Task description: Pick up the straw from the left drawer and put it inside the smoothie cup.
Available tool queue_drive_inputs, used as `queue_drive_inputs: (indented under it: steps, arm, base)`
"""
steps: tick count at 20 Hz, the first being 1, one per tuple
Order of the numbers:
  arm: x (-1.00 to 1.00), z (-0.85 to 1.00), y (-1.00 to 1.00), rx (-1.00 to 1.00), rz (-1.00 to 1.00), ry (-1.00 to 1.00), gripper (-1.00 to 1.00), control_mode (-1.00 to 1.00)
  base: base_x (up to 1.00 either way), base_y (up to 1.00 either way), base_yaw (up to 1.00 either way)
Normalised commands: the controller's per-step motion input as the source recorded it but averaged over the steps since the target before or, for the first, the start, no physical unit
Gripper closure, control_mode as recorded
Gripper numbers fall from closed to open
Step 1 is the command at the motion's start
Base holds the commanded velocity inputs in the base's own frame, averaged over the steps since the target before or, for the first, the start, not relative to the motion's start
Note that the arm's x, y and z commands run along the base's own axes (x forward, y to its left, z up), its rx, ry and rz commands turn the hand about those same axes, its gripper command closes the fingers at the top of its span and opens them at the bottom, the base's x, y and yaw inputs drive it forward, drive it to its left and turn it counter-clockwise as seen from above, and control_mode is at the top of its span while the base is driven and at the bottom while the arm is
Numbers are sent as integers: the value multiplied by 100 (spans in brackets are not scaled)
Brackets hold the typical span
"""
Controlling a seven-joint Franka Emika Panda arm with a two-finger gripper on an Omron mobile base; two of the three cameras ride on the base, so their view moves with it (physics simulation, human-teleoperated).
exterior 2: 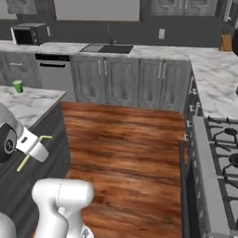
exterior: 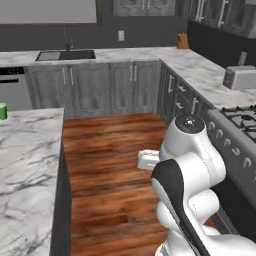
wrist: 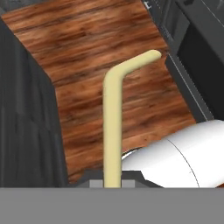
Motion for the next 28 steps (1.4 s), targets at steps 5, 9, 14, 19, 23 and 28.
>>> queue_drive_inputs:
  steps: [5, 9, 14, 19, 23, 28]
  arm:
    - [0, 0, 0, 0, 0, 0, 100, 100]
    - [0, 0, 0, 0, 0, 0, 100, 100]
    - [0, 0, 0, 0, 0, 0, 100, 100]
    - [0, 0, 0, 0, 0, 0, 100, 100]
    - [0, 0, 0, 0, 0, 0, 100, 100]
    - [0, 0, 0, 0, 0, 0, 100, 100]
  base:
    - [100, 0, 0]
    - [100, 0, 0]
    - [100, -19, 2]
    - [100, -22, 3]
    - [100, -26, 5]
    - [100, -29, 7]
